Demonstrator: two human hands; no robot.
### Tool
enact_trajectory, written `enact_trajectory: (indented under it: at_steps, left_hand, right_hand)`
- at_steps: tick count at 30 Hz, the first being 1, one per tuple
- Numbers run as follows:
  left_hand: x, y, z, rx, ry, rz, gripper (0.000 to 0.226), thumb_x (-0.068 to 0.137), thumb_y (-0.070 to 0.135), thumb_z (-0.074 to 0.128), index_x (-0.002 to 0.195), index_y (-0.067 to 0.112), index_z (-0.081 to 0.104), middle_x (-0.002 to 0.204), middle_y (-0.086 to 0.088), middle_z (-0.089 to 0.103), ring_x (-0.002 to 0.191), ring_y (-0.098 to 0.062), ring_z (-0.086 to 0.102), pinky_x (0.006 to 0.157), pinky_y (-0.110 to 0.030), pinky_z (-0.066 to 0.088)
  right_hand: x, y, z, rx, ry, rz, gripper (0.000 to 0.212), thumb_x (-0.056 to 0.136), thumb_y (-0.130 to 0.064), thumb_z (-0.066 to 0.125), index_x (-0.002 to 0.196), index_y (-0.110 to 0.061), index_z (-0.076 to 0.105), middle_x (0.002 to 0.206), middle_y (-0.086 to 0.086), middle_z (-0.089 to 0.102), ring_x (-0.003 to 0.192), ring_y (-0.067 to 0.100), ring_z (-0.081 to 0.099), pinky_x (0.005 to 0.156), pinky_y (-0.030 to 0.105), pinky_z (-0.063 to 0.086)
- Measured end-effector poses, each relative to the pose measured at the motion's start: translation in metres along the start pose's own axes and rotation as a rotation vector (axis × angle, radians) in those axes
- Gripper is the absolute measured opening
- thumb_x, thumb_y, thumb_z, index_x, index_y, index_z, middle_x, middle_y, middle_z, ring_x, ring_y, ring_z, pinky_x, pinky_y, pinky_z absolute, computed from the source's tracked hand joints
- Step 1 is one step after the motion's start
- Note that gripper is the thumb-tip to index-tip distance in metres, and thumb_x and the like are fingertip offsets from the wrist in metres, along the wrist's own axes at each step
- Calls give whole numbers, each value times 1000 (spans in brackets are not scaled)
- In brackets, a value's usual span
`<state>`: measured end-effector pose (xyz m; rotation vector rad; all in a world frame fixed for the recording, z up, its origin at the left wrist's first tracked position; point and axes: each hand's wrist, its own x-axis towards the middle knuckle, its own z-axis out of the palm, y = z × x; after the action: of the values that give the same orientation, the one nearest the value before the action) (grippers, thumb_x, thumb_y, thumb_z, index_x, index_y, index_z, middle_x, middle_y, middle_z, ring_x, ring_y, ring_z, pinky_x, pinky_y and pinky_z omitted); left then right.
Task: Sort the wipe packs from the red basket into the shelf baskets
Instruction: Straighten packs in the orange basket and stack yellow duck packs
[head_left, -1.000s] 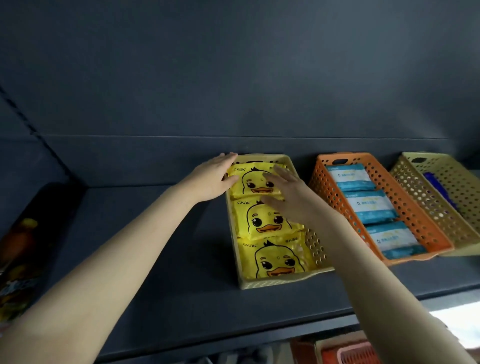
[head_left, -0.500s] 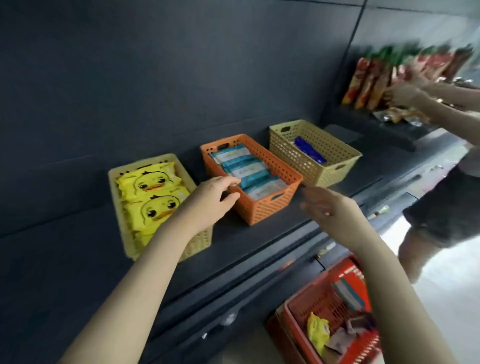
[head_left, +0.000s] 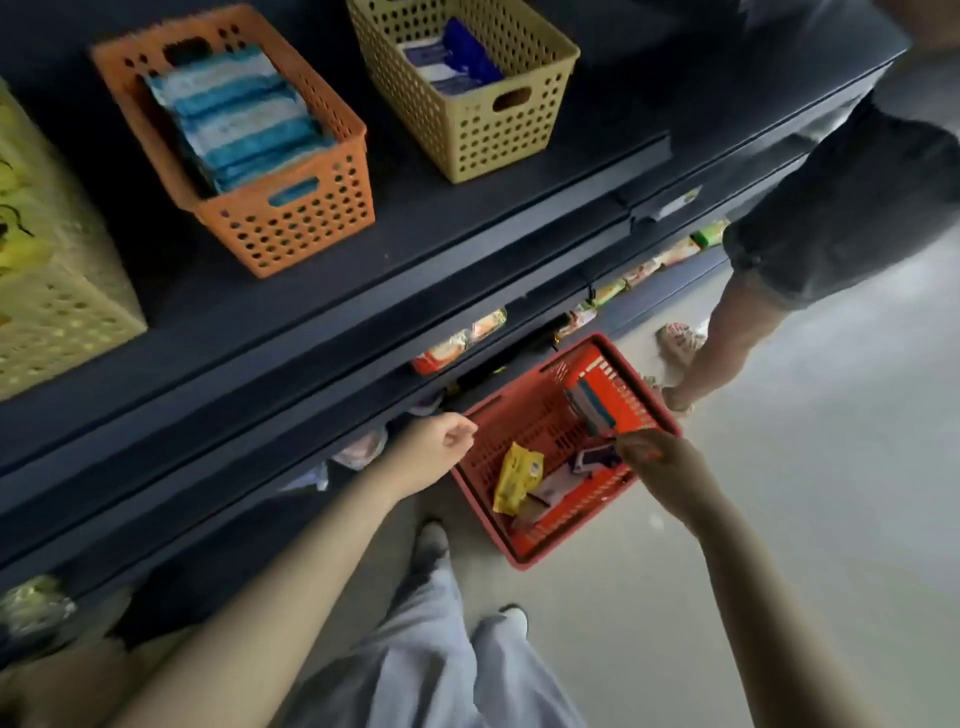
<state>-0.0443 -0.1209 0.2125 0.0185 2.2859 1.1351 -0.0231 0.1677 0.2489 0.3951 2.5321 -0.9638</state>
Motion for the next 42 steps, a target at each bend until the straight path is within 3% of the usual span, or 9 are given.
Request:
enact_trajectory:
  at_steps: [4, 12, 16, 19, 24, 28, 33, 37, 42]
  left_hand:
    - [59, -38, 53, -109, -52, -181, 24, 98, 19, 52, 118, 10, 62, 117, -1, 63, 115, -13, 56, 87, -14, 38]
    - [184, -109, 172, -325, -45, -510, 35, 98, 17, 51, 129, 0, 53, 131, -14, 57, 121, -24, 54, 90, -21, 38]
    - [232, -133, 225, -431, 46, -671, 40, 99, 14, 50, 136, -3, 46, 134, -19, 54, 122, -28, 52, 81, -19, 38]
    - [256, -148, 254, -473, 117, -744, 39, 97, 10, 52, 132, -6, 47, 119, -17, 57, 104, -21, 55, 62, -13, 43]
    - [278, -177, 283, -479, 177, -828, 44, 93, 23, 61, 131, 4, 49, 127, -12, 58, 113, -25, 57, 82, -29, 44]
    - [288, -192, 292, -420, 312, -850, 47, 88, 26, 67, 129, 10, 52, 129, -13, 56, 116, -29, 55, 97, -40, 47]
    - [291, -213, 299, -389, 346, -841, 46, 82, 30, 73, 121, 11, 59, 122, -14, 62, 110, -30, 60, 94, -45, 49]
    - [295, -218, 293, -365, 324, -847, 39, 83, 25, 73, 116, 5, 63, 116, -17, 65, 106, -31, 62, 92, -43, 51]
    - [296, -213, 283, -374, 292, -801, 35, 88, 24, 68, 117, 7, 63, 117, -14, 65, 105, -28, 62, 83, -32, 48]
  right_hand:
    - [57, 57, 24, -15, -72, 89, 18, 91, -10, 61, 105, -8, 72, 102, 13, 71, 89, 23, 64, 69, 23, 36]
    - [211, 163, 89, -90, -59, 151, 34, 90, -19, 63, 121, -8, 62, 113, 19, 67, 105, 35, 63, 84, 37, 46]
    - [283, 202, 112, -81, -17, 132, 45, 92, -26, 58, 134, -11, 52, 130, 16, 60, 117, 33, 57, 92, 36, 44]
    - [316, 225, 131, -76, -23, 112, 50, 93, -27, 57, 140, -11, 46, 137, 14, 54, 122, 32, 53, 97, 36, 42]
    - [340, 249, 153, -94, -64, 98, 46, 96, -30, 52, 140, -18, 45, 127, 10, 61, 111, 31, 58, 76, 29, 41]
    - [350, 256, 165, -39, -20, 127, 44, 94, -42, 52, 135, -27, 50, 121, -1, 66, 104, 20, 64, 75, 29, 50]
    - [356, 260, 172, -31, 59, 154, 46, 89, -42, 61, 133, -28, 54, 121, -6, 67, 107, 14, 62, 85, 31, 52]
    - [365, 260, 184, -150, 105, 139, 35, 84, -40, 66, 115, -24, 65, 106, -2, 72, 94, 21, 67, 73, 33, 52]
    - [366, 263, 193, -263, 162, 166, 29, 88, -33, 63, 113, -21, 71, 100, 10, 72, 83, 29, 67, 62, 27, 43]
